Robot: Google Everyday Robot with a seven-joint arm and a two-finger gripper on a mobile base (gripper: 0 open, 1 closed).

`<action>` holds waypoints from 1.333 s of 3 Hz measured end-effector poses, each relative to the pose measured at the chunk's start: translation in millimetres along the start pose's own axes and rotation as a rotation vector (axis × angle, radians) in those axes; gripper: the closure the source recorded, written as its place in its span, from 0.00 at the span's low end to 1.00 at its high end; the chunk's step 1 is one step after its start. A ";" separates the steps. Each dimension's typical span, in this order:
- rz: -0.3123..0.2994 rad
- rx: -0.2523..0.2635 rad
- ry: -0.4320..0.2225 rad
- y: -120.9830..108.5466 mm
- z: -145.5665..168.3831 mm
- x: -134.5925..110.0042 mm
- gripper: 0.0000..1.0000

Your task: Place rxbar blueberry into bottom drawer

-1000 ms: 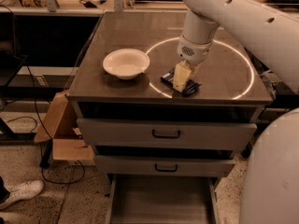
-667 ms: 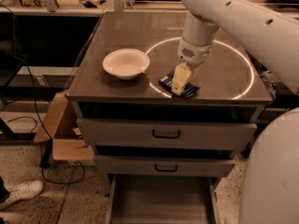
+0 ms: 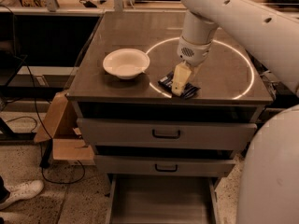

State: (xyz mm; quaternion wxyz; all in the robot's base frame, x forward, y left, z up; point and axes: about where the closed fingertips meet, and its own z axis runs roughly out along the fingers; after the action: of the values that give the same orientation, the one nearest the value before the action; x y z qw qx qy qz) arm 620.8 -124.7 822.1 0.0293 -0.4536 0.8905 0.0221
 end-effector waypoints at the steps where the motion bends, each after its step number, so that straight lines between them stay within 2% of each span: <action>1: 0.000 0.000 0.000 0.1 -2.2 -0.2 1.00; 3: -0.011 0.043 -0.113 11.1 -59.2 26.3 1.00; 4: -0.035 0.034 -0.188 26.6 -75.6 55.8 1.00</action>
Offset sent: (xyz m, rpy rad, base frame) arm -0.0287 -0.0241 0.0826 0.0674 -0.1248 0.0092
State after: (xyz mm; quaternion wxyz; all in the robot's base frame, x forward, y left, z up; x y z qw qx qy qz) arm 564.1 -159.0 893.7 0.1206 -0.4646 0.8759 0.0489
